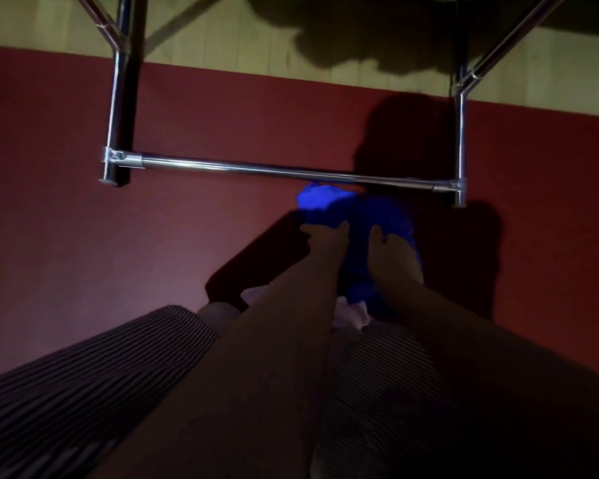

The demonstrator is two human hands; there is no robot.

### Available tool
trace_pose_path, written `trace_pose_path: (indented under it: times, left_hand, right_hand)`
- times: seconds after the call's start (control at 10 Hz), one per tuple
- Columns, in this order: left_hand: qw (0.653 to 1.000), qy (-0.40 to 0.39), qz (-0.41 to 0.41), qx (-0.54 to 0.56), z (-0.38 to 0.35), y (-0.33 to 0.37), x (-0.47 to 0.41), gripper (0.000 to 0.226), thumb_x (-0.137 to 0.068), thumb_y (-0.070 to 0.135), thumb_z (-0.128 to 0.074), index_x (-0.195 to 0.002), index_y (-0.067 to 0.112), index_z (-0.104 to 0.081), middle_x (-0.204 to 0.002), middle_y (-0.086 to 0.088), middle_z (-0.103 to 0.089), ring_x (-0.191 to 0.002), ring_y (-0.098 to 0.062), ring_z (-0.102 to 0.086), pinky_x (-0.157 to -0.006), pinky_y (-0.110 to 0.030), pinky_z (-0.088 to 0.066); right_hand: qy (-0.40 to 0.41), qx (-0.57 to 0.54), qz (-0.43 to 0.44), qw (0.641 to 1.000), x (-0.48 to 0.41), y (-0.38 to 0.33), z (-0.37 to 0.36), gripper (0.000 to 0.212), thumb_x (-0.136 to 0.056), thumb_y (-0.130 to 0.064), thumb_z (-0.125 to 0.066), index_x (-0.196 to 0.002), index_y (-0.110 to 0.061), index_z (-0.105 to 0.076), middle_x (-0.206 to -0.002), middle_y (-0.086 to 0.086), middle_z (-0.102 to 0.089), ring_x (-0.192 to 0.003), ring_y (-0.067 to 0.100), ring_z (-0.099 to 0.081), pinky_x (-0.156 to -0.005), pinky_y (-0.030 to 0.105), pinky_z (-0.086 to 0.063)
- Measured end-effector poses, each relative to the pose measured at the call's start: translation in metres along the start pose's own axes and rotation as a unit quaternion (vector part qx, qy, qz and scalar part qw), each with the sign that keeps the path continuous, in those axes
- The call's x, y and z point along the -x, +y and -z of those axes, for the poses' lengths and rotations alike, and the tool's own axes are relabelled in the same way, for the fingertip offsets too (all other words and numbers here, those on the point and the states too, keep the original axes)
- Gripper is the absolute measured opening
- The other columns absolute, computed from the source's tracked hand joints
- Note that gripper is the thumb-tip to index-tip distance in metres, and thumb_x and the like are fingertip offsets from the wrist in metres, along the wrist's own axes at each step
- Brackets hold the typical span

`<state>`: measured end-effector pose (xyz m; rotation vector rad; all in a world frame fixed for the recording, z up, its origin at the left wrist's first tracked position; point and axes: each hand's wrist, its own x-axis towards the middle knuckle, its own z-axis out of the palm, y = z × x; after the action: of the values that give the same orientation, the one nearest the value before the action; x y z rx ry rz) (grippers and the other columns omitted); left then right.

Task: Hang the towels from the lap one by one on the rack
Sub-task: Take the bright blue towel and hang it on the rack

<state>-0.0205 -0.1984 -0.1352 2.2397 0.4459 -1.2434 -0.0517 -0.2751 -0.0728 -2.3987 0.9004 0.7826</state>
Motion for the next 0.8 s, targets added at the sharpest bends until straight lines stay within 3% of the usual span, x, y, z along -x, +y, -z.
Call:
trace_pose_path:
  times: [0.1, 0.2, 0.3, 0.4, 0.5, 0.6, 0.7, 0.8]
  left_hand:
    - [0.97, 0.045, 0.078, 0.225, 0.005, -0.009, -0.013, 0.059, -0.094, 0.031, -0.049, -0.142, 0.004, -0.03, -0.14, -0.018, -0.044, -0.127, -0.034, -0.046, -0.09, -0.029, -0.044]
    - [0.965, 0.069, 0.079, 0.241, 0.004, -0.015, -0.027, 0.05, -0.093, 0.032, -0.052, -0.131, 0.0, -0.047, -0.136, -0.017, -0.05, -0.125, -0.031, -0.048, -0.1, -0.032, -0.039]
    - [0.94, 0.109, 0.041, 0.32, 0.005, -0.016, -0.032, 0.043, -0.092, 0.021, -0.055, -0.127, -0.005, -0.049, -0.132, -0.018, -0.052, -0.123, -0.03, -0.048, -0.101, -0.03, -0.034]
    - [0.913, 0.1, -0.019, 0.394, 0.018, -0.014, -0.016, 0.016, -0.091, 0.013, -0.056, -0.101, 0.0, -0.057, -0.098, -0.019, -0.06, -0.089, -0.025, -0.054, -0.081, -0.031, -0.04]
    - [0.881, 0.035, -0.052, 0.47, 0.033, -0.019, -0.005, 0.034, -0.091, 0.007, -0.055, -0.064, 0.019, -0.037, -0.05, 0.007, -0.045, -0.052, -0.011, -0.037, -0.05, -0.022, -0.034]
    - [0.869, -0.036, -0.097, 0.483, 0.061, -0.02, 0.019, 0.04, -0.093, 0.005, -0.051, -0.062, 0.02, -0.03, -0.041, 0.013, -0.036, -0.044, -0.004, -0.03, -0.04, -0.018, -0.025]
    - [0.869, -0.1, -0.133, 0.465, 0.101, -0.012, 0.066, 0.023, -0.092, 0.011, -0.055, -0.076, 0.022, -0.042, -0.069, 0.006, -0.05, -0.063, -0.005, -0.048, -0.056, -0.019, -0.043]
    - [0.868, -0.141, -0.188, 0.437, 0.133, -0.009, 0.102, 0.031, -0.077, 0.022, -0.067, -0.101, 0.027, -0.047, -0.091, -0.002, -0.05, -0.083, -0.012, -0.049, -0.072, -0.025, -0.041]
  right_hand:
    - [-0.017, -0.009, -0.012, 1.0, -0.011, 0.009, 0.006, 0.057, -0.101, -0.043, -0.023, -0.123, 0.0, -0.052, -0.129, 0.02, -0.054, -0.117, 0.034, -0.052, -0.087, 0.034, -0.038]
    - [-0.026, -0.011, -0.007, 1.0, -0.016, 0.008, 0.011, 0.057, -0.101, -0.042, -0.024, -0.117, 0.002, -0.057, -0.127, 0.022, -0.055, -0.116, 0.033, -0.053, -0.084, 0.032, -0.037]
    - [-0.027, -0.02, -0.014, 0.999, -0.02, 0.007, 0.014, 0.057, -0.1, -0.042, -0.026, -0.112, 0.002, -0.059, -0.124, 0.022, -0.057, -0.115, 0.034, -0.053, -0.09, 0.035, -0.039]
    - [-0.033, -0.009, -0.014, 0.999, -0.017, -0.001, 0.018, 0.058, -0.1, -0.042, -0.024, -0.111, 0.003, -0.059, -0.123, 0.022, -0.058, -0.114, 0.035, -0.053, -0.091, 0.035, -0.039]
    - [-0.043, -0.034, 0.02, 0.998, -0.011, -0.011, 0.025, 0.054, -0.1, -0.039, -0.027, -0.11, 0.004, -0.057, -0.119, 0.023, -0.058, -0.112, 0.034, -0.054, -0.083, 0.033, -0.038]
    - [-0.034, -0.122, 0.049, 0.991, -0.001, -0.028, 0.037, 0.048, -0.098, -0.038, -0.036, -0.112, 0.003, -0.056, -0.117, 0.023, -0.06, -0.111, 0.032, -0.056, -0.075, 0.029, -0.033]
    - [-0.058, -0.282, 0.067, 0.955, 0.026, -0.055, 0.058, 0.045, -0.098, -0.036, -0.041, -0.128, -0.004, -0.05, -0.129, 0.012, -0.054, -0.12, 0.024, -0.05, -0.075, 0.024, -0.034]
    - [-0.149, -0.414, 0.066, 0.896, 0.051, -0.075, 0.073, 0.05, -0.094, -0.043, -0.045, -0.135, -0.014, -0.044, -0.126, -0.002, -0.053, -0.118, 0.016, -0.051, -0.076, 0.021, -0.045]
